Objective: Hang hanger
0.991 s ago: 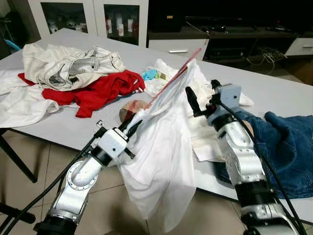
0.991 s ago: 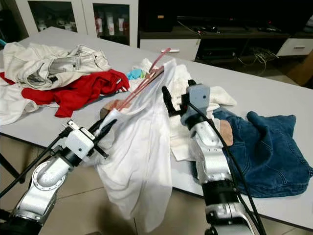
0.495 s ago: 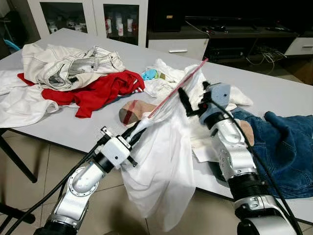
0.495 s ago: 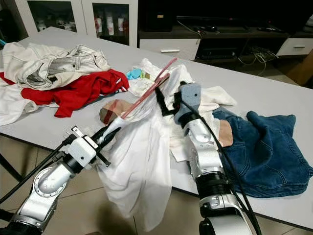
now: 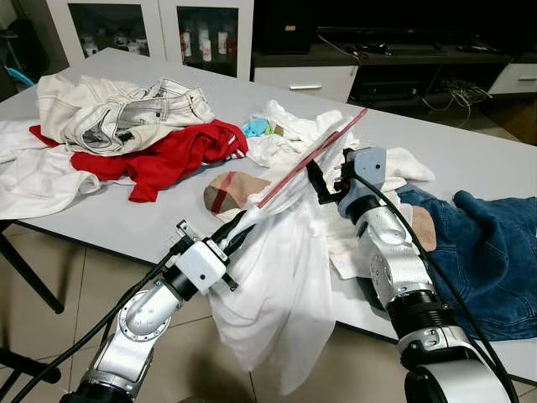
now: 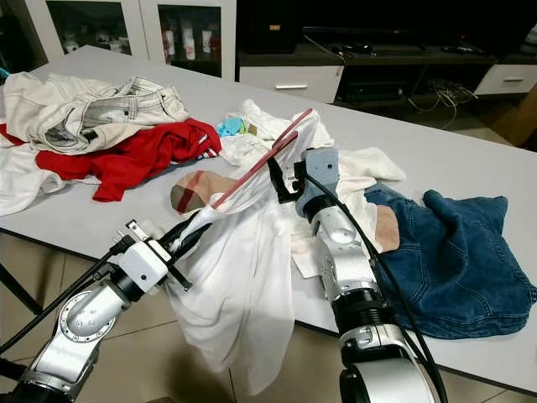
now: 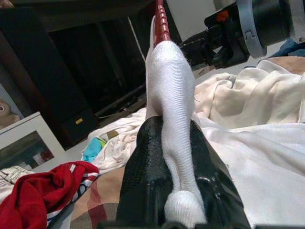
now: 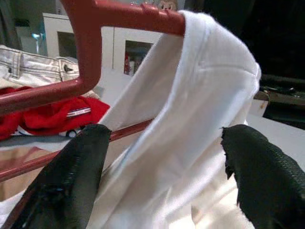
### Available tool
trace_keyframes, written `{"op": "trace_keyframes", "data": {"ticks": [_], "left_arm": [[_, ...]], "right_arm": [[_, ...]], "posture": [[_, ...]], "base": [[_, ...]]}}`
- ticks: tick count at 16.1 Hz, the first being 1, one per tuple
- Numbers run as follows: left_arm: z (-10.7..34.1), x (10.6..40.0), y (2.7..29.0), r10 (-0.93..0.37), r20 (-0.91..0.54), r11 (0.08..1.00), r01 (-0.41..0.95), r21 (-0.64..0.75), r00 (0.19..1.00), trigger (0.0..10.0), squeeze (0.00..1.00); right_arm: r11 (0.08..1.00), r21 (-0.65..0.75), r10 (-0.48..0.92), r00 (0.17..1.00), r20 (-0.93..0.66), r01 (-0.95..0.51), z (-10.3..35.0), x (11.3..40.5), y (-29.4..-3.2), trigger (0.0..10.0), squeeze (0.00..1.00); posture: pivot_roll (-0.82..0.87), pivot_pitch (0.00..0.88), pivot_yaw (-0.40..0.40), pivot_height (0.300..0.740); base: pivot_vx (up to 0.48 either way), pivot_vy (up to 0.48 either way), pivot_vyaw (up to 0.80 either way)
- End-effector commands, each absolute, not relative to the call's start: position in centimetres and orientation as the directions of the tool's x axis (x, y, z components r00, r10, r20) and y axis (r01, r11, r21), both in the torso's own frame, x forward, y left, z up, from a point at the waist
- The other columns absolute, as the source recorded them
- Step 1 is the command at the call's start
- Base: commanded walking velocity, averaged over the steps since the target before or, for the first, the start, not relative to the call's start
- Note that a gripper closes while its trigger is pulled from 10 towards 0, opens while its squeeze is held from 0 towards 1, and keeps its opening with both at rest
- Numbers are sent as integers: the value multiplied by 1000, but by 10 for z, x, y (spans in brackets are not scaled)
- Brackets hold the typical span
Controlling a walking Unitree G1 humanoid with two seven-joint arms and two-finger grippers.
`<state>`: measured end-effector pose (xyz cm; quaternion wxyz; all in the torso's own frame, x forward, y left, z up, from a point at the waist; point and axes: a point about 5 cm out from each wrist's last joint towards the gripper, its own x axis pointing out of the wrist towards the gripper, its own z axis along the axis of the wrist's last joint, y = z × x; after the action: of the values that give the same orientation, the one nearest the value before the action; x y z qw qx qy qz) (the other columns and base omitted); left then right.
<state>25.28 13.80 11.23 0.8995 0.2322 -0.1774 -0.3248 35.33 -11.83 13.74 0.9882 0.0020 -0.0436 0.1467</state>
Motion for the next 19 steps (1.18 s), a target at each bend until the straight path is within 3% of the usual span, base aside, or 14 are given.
{"op": "trace_keyframes", "data": {"ticks": [1, 2, 5, 6, 7, 8, 11, 12, 13, 19], "left_arm": [[117, 252, 133, -685, 190, 666, 500, 553, 703, 10000, 0], [116, 255, 134, -663, 182, 677, 477, 561, 726, 10000, 0], [121, 267, 137, -581, 211, 742, 405, 534, 786, 10000, 0], [122, 269, 136, -570, 221, 755, 399, 520, 792, 10000, 0], [123, 270, 135, -568, 224, 759, 399, 514, 792, 10000, 0], [122, 270, 132, -569, 225, 759, 399, 515, 791, 10000, 0], [121, 274, 128, -552, 219, 759, 376, 532, 805, 10000, 0], [117, 278, 129, -520, 186, 749, 340, 569, 834, 10000, 0], [113, 283, 133, -476, 163, 740, 293, 605, 864, 10000, 0], [118, 297, 146, -332, 210, 716, 101, 691, 920, 10000, 0]], "right_arm": [[964, -24, 267, 957, 113, -266, 146, 358, -124, 4902, 0], [969, -30, 245, 964, 100, -244, 145, 358, -127, 10000, 0], [948, -29, 317, 943, 102, -316, 149, 348, -127, 10000, 0], [937, -30, 350, 930, 111, -349, 151, 342, -127, 10000, 176], [933, -24, 361, 926, 113, -360, 152, 340, -127, 10000, 176], [931, -23, 364, 925, 104, -364, 152, 339, -127, 10000, 910], [929, 25, 366, 926, 88, -370, 156, 337, -129, 10000, 847], [921, 98, 370, 925, 88, -378, 163, 333, -129, 10000, 188], [909, 158, 376, 922, 89, -386, 168, 331, -129, 10000, 0], [795, 451, 461, 887, -13, -406, 172, 322, -104, 10000, 0]], "posture": [[29, 0, -90, 740], [31, 0, -91, 740], [31, 0, -91, 740], [19, 0, -88, 740], [19, 0, -88, 740], [6, 0, -83, 740], [1, 0, -80, 740], [2, 0, -79, 740], [2, 0, -79, 740], [-7, 0, -74, 740]], "base": [[0, 0, 0], [0, 0, 0], [0, 0, 0], [0, 0, 0], [0, 0, 0], [0, 0, 0], [0, 0, 0], [0, 0, 0], [0, 0, 0], [0, 0, 0]]}}
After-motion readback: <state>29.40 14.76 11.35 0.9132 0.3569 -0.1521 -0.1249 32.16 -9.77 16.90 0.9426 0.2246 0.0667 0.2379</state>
